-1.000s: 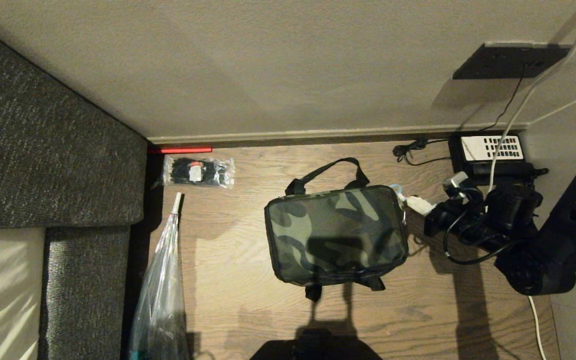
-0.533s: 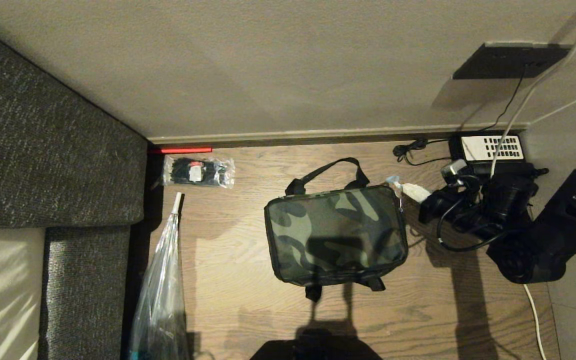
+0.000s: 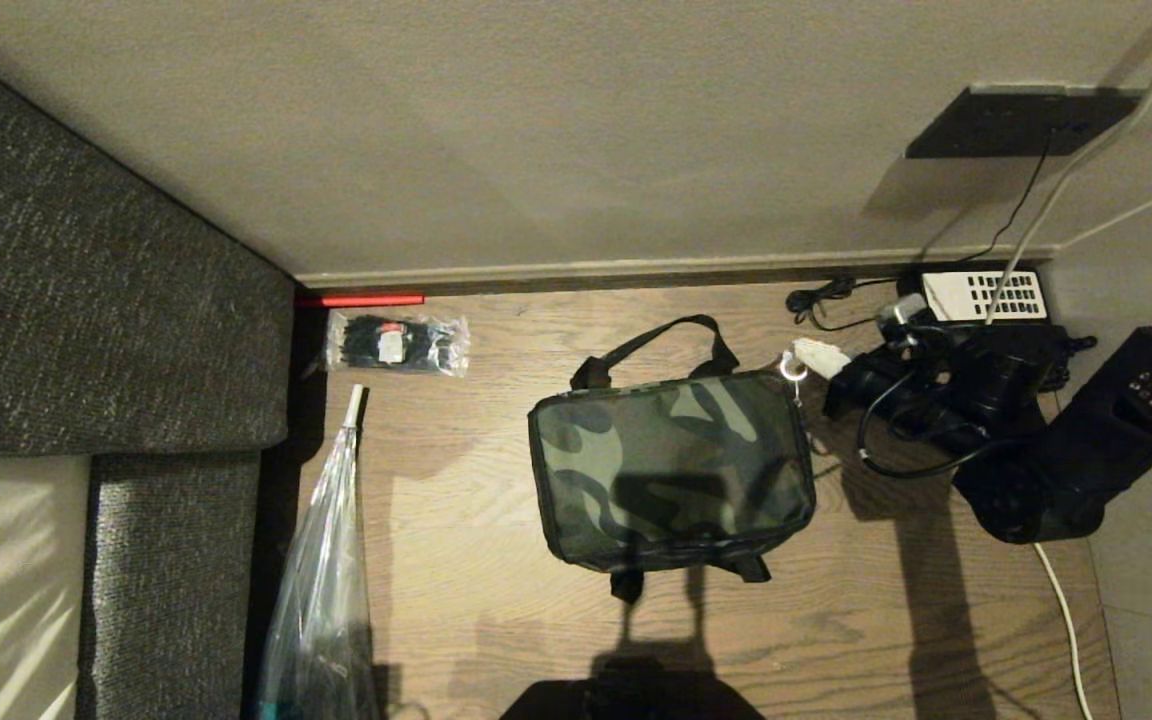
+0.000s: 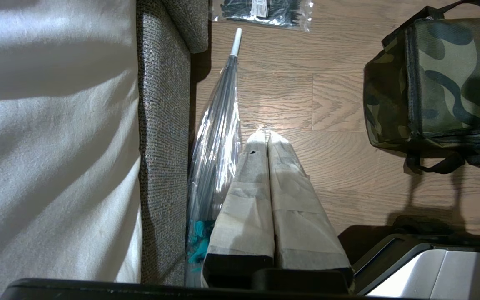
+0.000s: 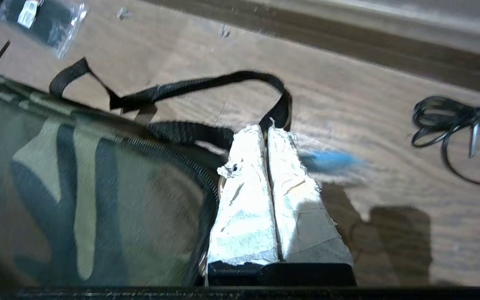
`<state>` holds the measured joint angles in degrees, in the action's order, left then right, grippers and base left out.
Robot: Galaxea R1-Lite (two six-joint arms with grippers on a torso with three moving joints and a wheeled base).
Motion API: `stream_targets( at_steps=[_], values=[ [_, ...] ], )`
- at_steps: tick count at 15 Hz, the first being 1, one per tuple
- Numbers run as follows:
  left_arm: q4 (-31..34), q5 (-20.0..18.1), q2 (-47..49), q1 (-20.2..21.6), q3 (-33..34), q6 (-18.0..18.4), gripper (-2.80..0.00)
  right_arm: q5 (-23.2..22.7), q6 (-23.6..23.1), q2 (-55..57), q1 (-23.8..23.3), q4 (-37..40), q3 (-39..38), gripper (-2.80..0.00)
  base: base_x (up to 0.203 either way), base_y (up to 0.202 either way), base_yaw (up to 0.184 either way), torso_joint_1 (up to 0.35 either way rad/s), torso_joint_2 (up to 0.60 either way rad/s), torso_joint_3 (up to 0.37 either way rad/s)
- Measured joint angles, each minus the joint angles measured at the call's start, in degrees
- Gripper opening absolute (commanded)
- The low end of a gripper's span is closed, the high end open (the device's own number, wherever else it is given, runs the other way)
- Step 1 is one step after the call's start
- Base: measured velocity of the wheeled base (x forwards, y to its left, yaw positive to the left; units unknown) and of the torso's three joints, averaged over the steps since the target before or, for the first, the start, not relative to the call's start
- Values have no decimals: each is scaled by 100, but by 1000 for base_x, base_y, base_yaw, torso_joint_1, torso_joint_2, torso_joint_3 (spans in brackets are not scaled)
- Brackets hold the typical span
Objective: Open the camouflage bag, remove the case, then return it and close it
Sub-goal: Open the top of the storage box
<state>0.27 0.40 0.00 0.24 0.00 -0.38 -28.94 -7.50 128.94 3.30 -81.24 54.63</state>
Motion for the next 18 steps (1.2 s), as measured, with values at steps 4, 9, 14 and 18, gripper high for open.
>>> stream_targets(
  at_steps=[4, 9, 14, 18],
  values=[
    [0, 1, 0, 0, 0, -4, -280, 0, 140, 28, 0, -16, 217, -280, 0, 0, 0, 0, 0, 0],
    [0, 0, 0, 0, 0, -3, -280, 5, 375, 36, 60, -12, 295, -280, 0, 0, 0, 0, 0, 0],
    [-2, 1, 0, 0, 0, -4, -280, 26, 851, 46, 229, -23, 527, -280, 0, 0, 0, 0, 0, 0],
    [0, 1, 0, 0, 0, -4, -280, 33, 803, 44, 236, -23, 347, -280, 0, 0, 0, 0, 0, 0]
  ],
)
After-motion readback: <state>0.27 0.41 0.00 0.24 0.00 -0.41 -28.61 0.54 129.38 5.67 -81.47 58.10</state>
